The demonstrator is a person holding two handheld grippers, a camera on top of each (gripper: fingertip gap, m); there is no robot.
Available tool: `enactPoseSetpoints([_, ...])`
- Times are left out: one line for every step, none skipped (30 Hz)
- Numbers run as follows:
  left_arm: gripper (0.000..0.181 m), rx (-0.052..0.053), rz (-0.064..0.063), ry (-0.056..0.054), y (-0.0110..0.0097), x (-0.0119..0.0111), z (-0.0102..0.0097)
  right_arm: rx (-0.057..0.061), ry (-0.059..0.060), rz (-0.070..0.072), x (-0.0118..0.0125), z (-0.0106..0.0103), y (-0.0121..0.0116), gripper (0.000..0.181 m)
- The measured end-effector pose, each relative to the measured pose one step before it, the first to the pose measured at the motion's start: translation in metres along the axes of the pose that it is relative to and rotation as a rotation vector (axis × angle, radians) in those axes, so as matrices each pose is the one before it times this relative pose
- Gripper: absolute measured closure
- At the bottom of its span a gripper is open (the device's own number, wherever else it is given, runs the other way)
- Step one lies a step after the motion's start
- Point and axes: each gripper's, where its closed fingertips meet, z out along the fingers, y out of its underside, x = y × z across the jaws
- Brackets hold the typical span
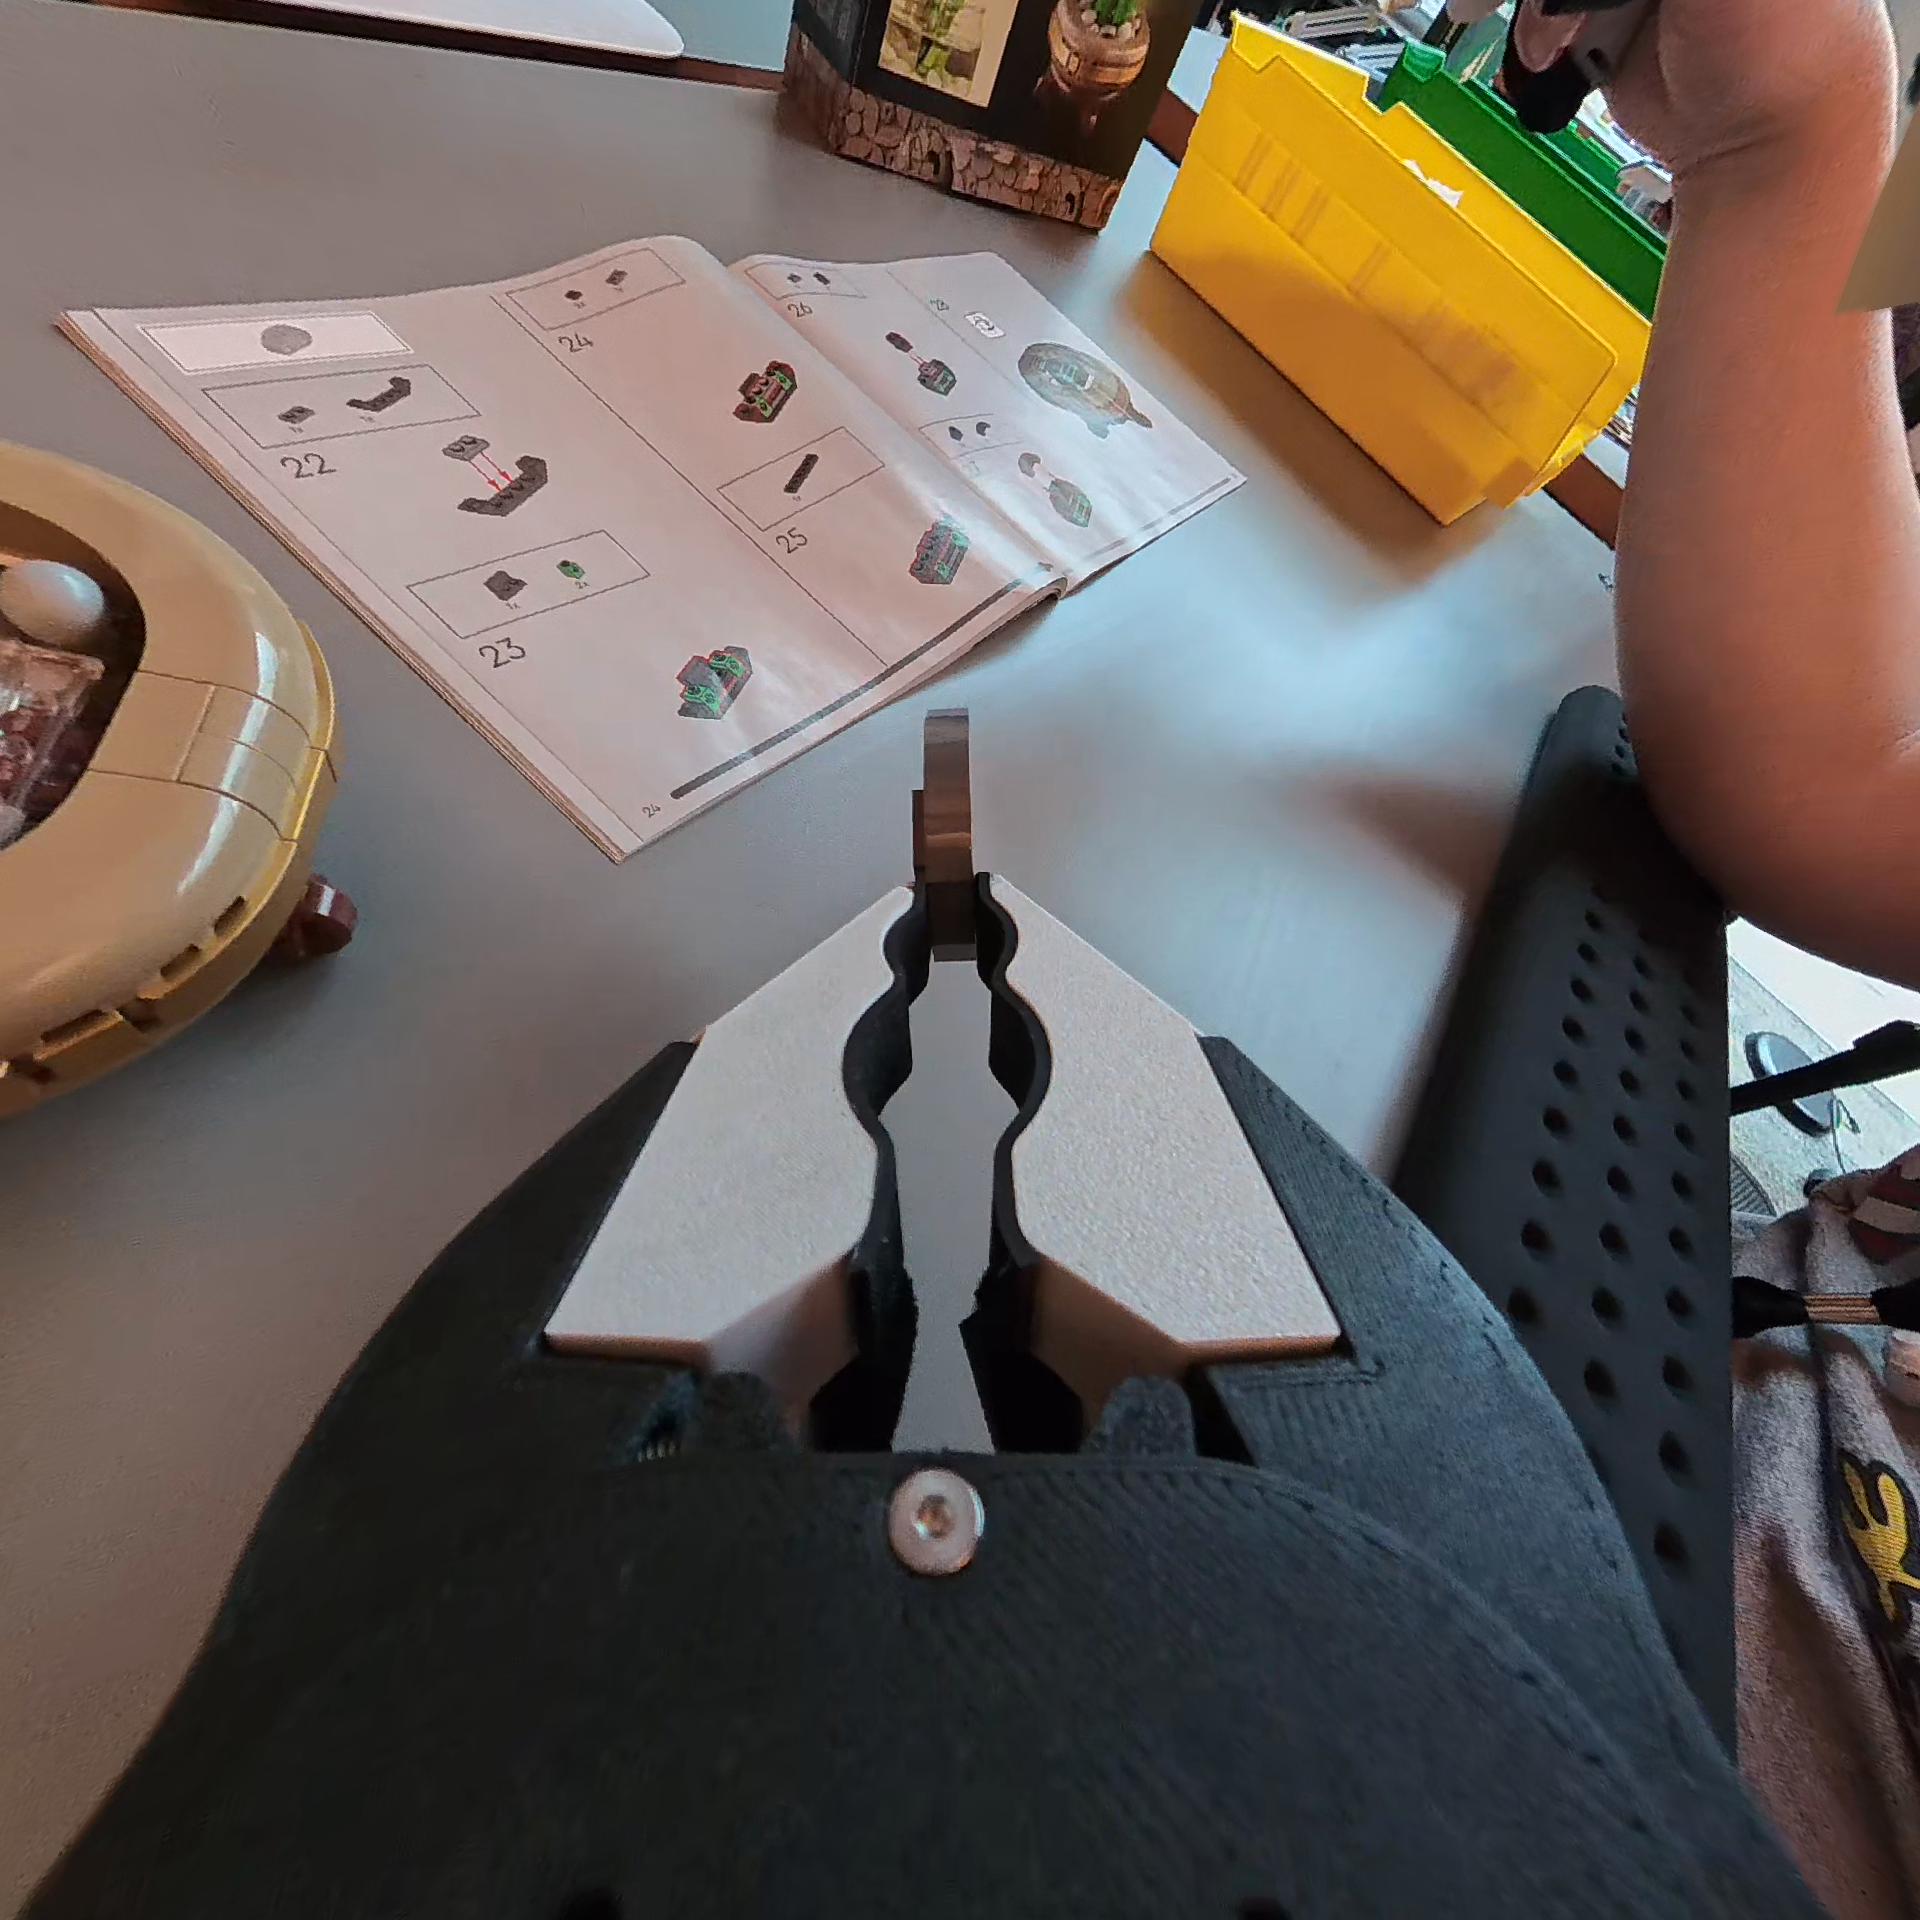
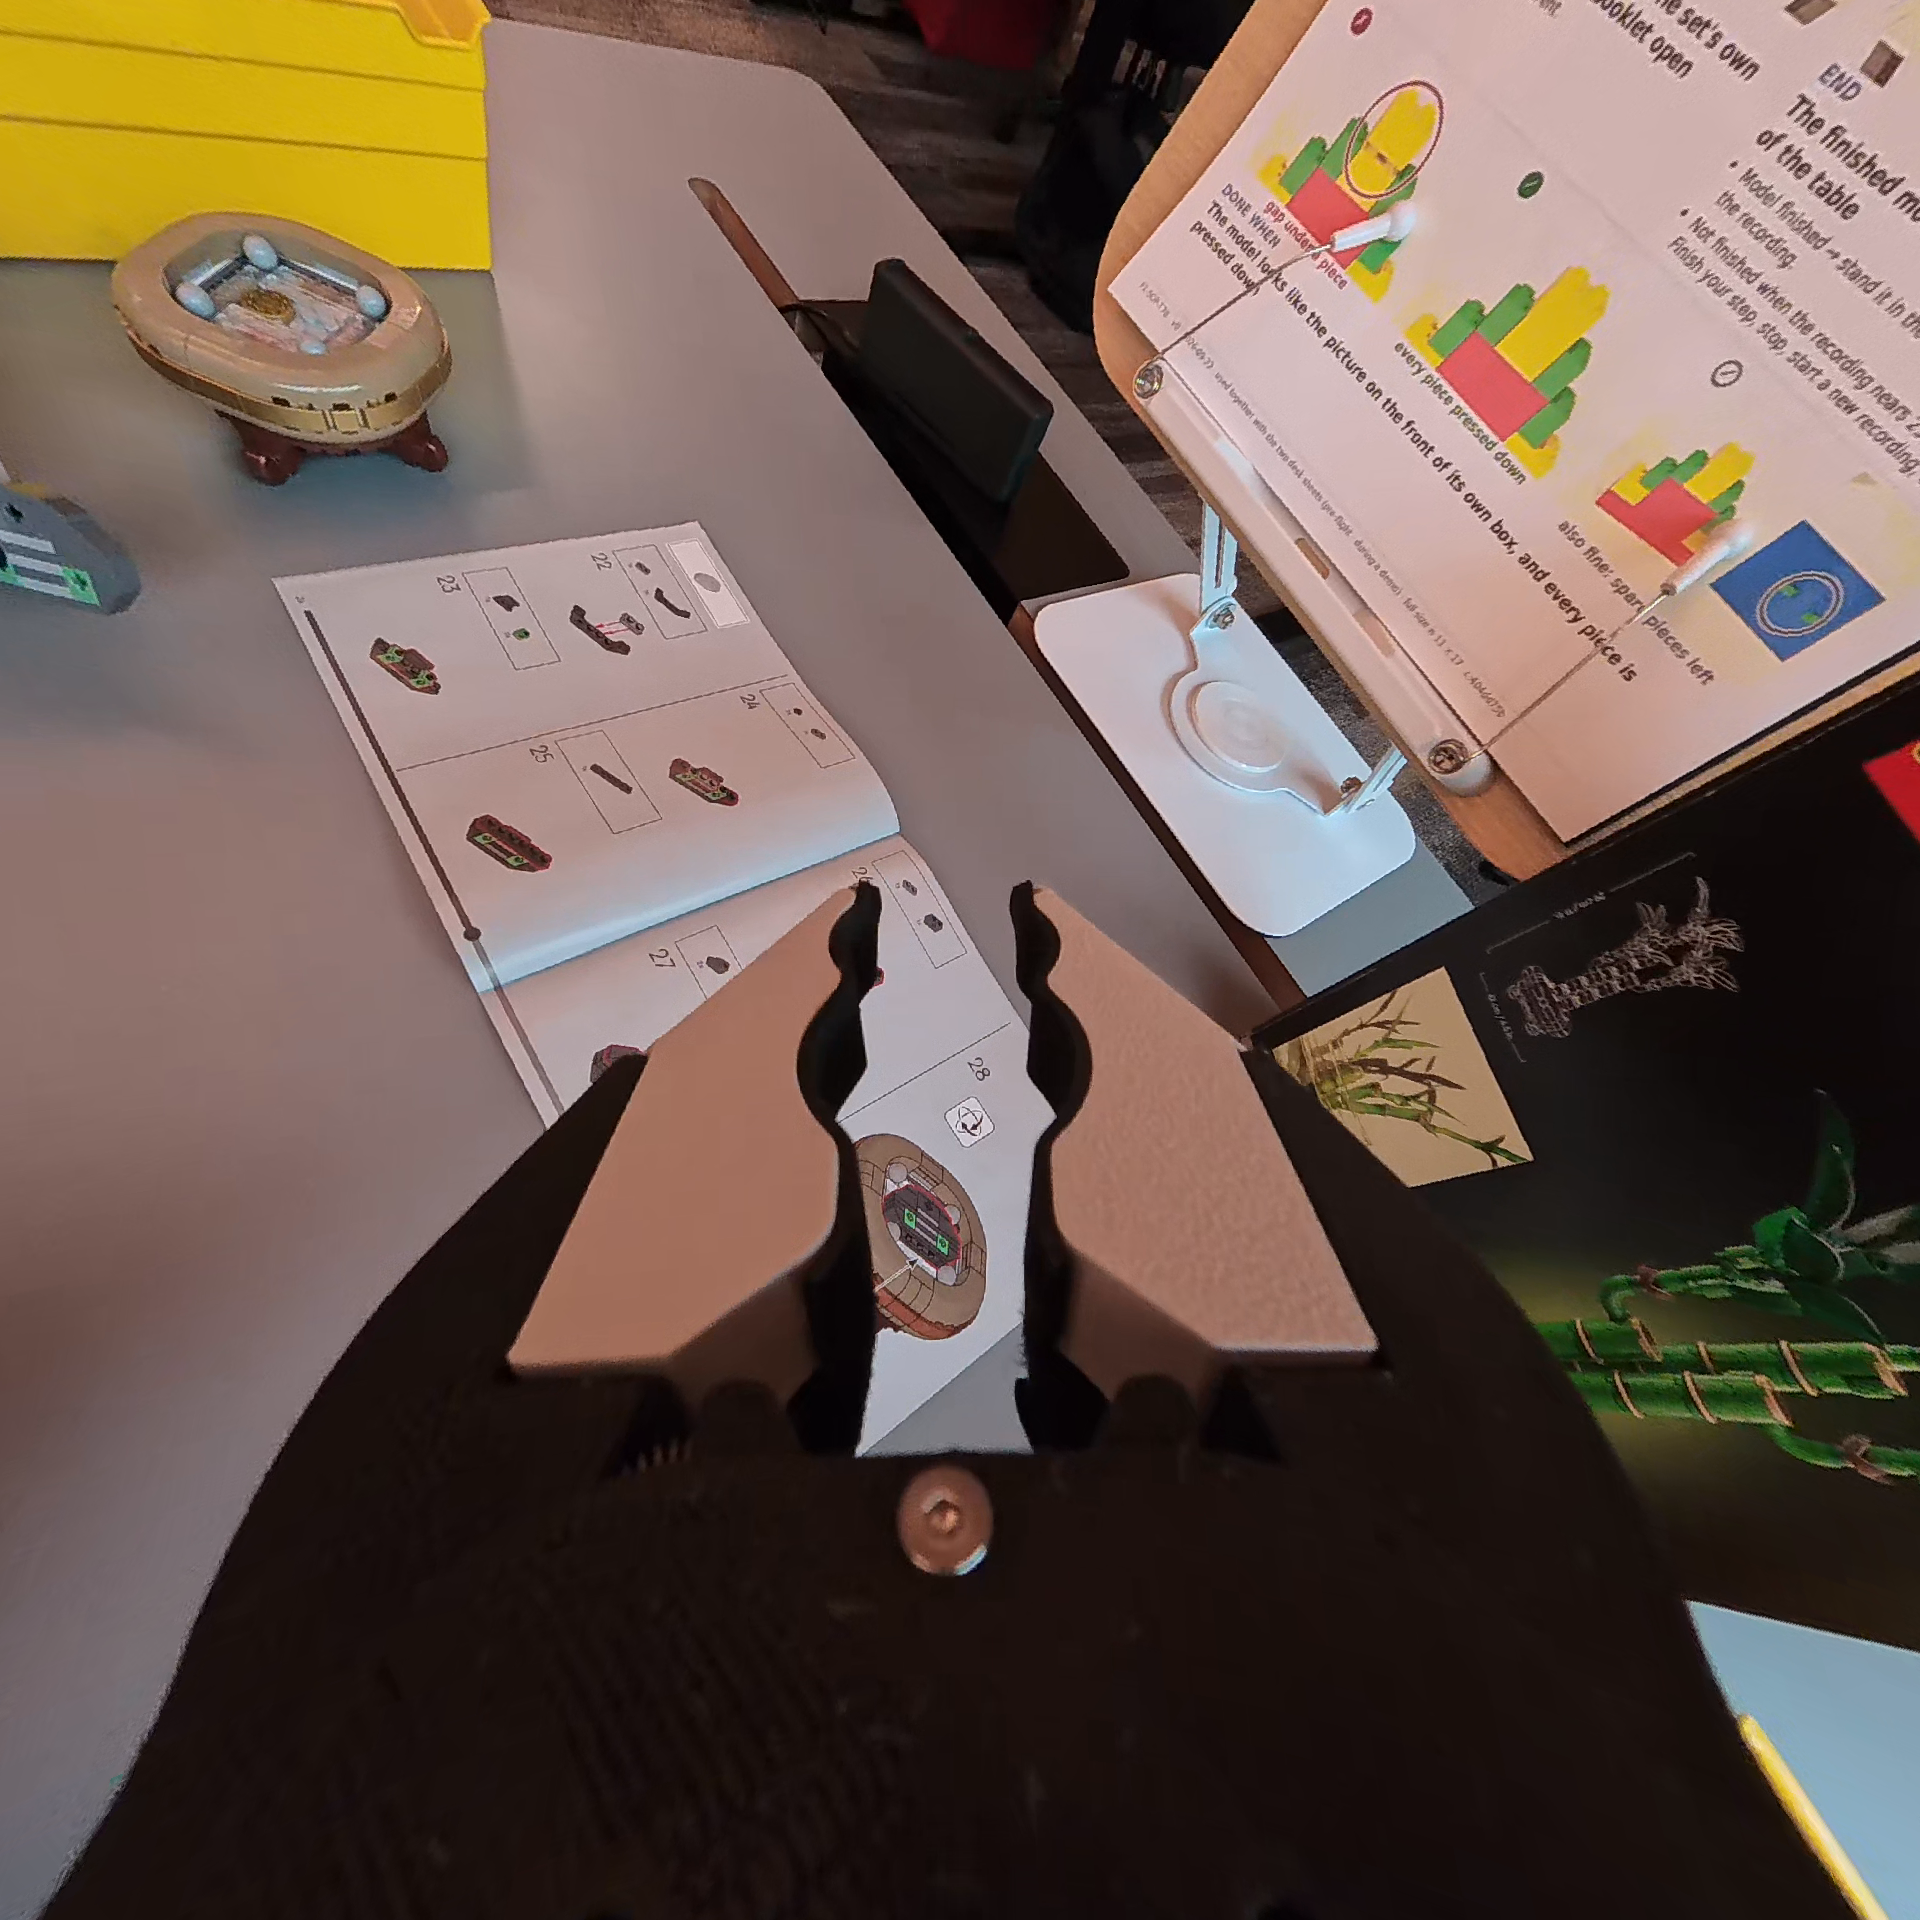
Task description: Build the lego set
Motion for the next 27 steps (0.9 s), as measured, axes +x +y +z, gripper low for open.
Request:
enactPoseSetpoints([0.176,0.0007,-0.0013,0.0026,-0.00013,0.00027,-0.00008,-0.0009,0.001,-0.001,0.0001,0.00006,0.00001,0.156])
enactPoseSetpoints([0.176,0.0009,-0.0021,0.0022,-0.00007,0.00023,-0.00003,-0.0003,0.0016,-0.0009,0.00021,-0.00009,0.00005,0.156])
enactPoseSetpoints([0.175,0.0003,-0.0018,0.0011,0.00001,0.00006,-0.00006,0.0005,0.0006,-0.0005,0.00014,-0.00031,-0.0001,0.156])
enactPoseSetpoints([0.175,-0.0002,-0.0009,0.0004,0.0,-0.00006,-0.00014,0.0009,0.0012,0.0,0.00021,-0.00029,-0.00001,0.156])
enactPoseSetpoints([0.175,-0.0003,0.0001,0.0,0.00004,-0.00001,-0.00002,0.0014,0.0019,-0.0002,0.00041,-0.00036,-0.00011,0.156])
enactPoseSetpoints([0.175,-0.0001,0.0008,-0.0001,0.00002,0.00017,-0.00004,0.0016,0.0008,0.0003,0.00021,-0.00047,-0.00008,0.156])
enactPoseSetpoints([0.176,0.0006,0.0013,0.0002,-0.00024,0.00026,-0.00007,0.0013,0.0003,0.0015,0.00015,-0.0003,-0.00011,0.156])
enactPoseSetpoints([0.176,0.0005,0.001,0.0009,-0.00005,0.0003,0.0,0.0013,-0.0002,0.0012,-0.00013,-0.00003,-0.00012,0.156])
enactPoseSetpoints([0.176,-0.0005,0.0002,0.0006,0.00005,0.00012,0.00005,0.0013,-0.001,-0.0005,-0.00033,0.0002,-0.00022,0.156])
enactPoseSetpoints([0.176,-0.0008,0.0001,0.0003,0.00015,0.00017,-0.00001,-0.0004,-0.0022,-0.0013,-0.00064,0.0006,-0.00011,0.156])
enactPoseSetpoints([0.175,-0.0001,0.0002,0.0005,-0.00002,0.00017,-0.00008,-0.0024,-0.0012,-0.0022,-0.00055,0.00075,0.00006,0.156])
enactPoseSetpoints([0.176,0.0006,-0.0001,0.0009,-0.00015,0.00012,-0.00008,-0.0031,-0.001,-0.0036,-0.00071,0.00088,-0.00007,0.156])
enactPoseSetpoints([0.176,0.0003,-0.0008,0.001,-0.00002,0.00015,-0.00006,-0.0021,-0.0011,-0.0045,-0.00071,0.00083,-0.00029,0.156])
enactPoseSetpoints([0.176,-0.0003,-0.0012,0.0012,0.00007,0.00014,0.00005,-0.0012,-0.0017,-0.0044,-0.00081,0.00078,-0.00036,0.156])
enactPoseSetpoints([0.176,-0.0007,-0.0012,0.0016,0.00013,0.00019,0.00003,-0.0011,-0.0015,-0.0041,-0.00077,0.00056,-0.00047,0.156])
enactPoseSetpoints([0.175,-0.0009,-0.0009,0.0013,0.00016,0.00013,0.00001,-0.0006,-0.0003,-0.0042,-0.00056,0.00041,-0.00042,0.156])
enactPoseSetpoints([0.175,-0.0008,-0.0001,0.0005,0.00017,0.00014,0.00015,-0.0001,-0.0004,-0.0034,-0.00047,0.00028,-0.00044,0.156])
enactPoseSetpoints([0.175,-0.0009,0.0003,0.0003,0.00015,0.0002,0.00007,0.0006,-0.0005,-0.0026,-0.00033,0.00009,-0.00031,0.156])
enactPoseSetpoints([0.175,-0.0009,0.0002,0.0009,0.00018,0.00017,0.00014,0.0006,-0.0006,-0.0011,-0.00019,0.0001,-0.0002,0.156])
enactPoseSetpoints([0.175,-0.0009,-0.0004,0.0012,0.00014,0.00014,0.0001,0.0005,-0.0001,-0.0002,-0.00005,-0.00007,-0.00015,0.156])
enactPoseSetpoints([0.175,-0.0011,-0.0009,0.001,0.00015,0.00019,0.00017,0.0006,0.0008,-0.0002,0.00024,-0.00008,0.00003,0.156])
enactPoseSetpoints([0.175,-0.0015,-0.0009,0.0009,0.0003,0.00009,0.0001,0.0007,0.0006,-0.0002,0.00011,-0.00013,-0.00011,0.156])
enactPoseSetpoints([0.175,-0.0015,-0.0011,0.0008,0.00033,-0.00003,0.00017,0.0005,0.0005,-0.0001,0.0001,-0.00015,0.00006,0.156])
enactPoseSetpoints([0.175,-0.0011,-0.001,0.0009,0.00024,0.00009,0.00013,0.0005,0.0005,-0.0003,0.00005,-0.00007,-0.00015,0.156])
enactPoseSetpoints([0.175,-0.0008,-0.0006,0.0019,0.00021,0.0002,0.00014,0.0001,0.0001,-0.0004,-0.00004,-0.00005,-0.00001,0.156])
enactPoseSetpoints([0.175,-0.0005,0.0,0.0021,0.00012,0.00036,0.00017,0.0,0.0002,-0.0008,-0.00006,0.00001,-0.0002,0.156])
enactPoseSetpoints([0.175,-0.0002,0.0005,0.0011,-0.00001,0.00022,0.00016,0.0002,-0.0006,-0.001,-0.00023,0.00012,-0.00006,0.156])
